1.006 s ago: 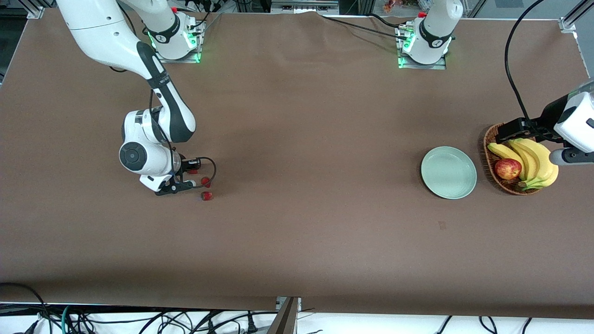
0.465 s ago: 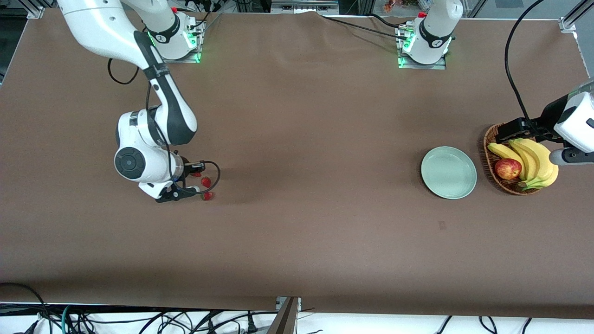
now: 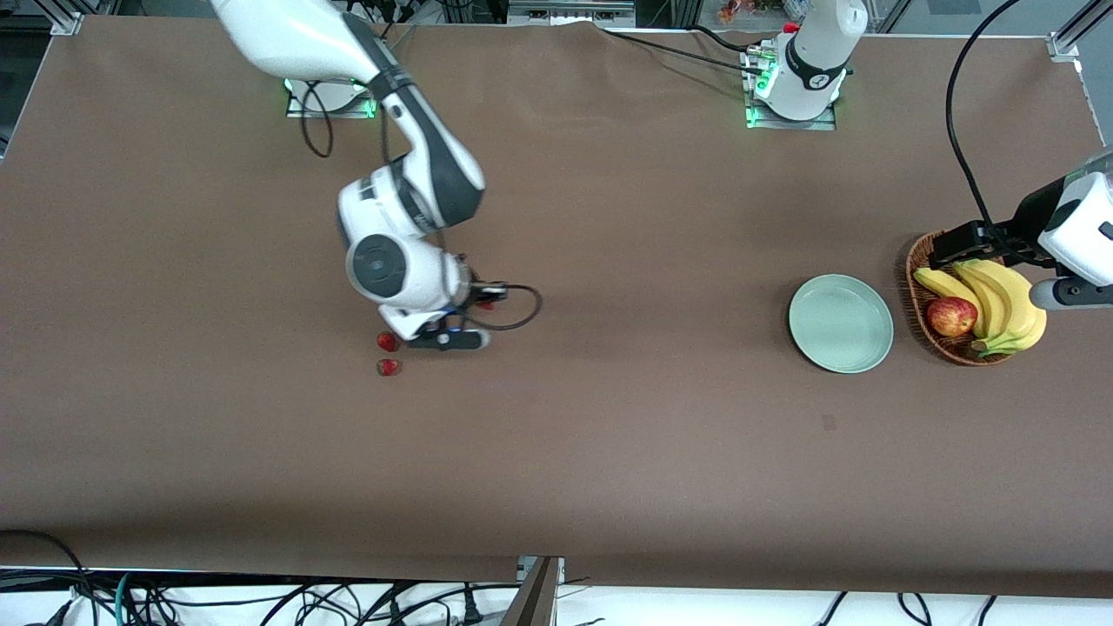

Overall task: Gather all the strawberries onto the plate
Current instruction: 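Carry the strawberry toward the plate and release it on the table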

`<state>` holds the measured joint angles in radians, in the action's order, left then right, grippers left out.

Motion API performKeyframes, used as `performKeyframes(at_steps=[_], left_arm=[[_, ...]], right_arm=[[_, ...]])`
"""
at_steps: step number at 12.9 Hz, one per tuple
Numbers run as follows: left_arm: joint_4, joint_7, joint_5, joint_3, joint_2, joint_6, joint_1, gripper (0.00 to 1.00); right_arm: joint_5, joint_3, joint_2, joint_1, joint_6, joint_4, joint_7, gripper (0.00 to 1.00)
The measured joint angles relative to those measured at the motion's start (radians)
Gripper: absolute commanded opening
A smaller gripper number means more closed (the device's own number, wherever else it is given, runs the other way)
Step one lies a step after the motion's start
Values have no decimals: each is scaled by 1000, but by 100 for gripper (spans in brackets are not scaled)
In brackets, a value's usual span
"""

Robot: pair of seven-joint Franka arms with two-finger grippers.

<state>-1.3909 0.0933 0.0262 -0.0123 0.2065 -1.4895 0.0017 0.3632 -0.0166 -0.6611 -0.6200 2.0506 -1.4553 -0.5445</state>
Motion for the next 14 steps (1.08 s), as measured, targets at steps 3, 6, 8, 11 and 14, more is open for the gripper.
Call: performKeyframes(at_steps=[3,6,8,11,14], left_arm=[[0,0,0,0,2,0,0,100],[0,0,0,2,3,0,3,100],[0,0,0,2,4,0,3,100],[0,0,0,1,9,0,3,100],[0,0,0,-4,25,0,1,100]], right_arm=[[60,5,-118,-130,251,81,-234,26],[70,29,-250,-239,511,161,-467,38],[70,32,-298,-266,536,202,-518,57],[70,27,-300,-254,521,226,-520,99],[-60,-54,-253,-245,270,264,-500,99]])
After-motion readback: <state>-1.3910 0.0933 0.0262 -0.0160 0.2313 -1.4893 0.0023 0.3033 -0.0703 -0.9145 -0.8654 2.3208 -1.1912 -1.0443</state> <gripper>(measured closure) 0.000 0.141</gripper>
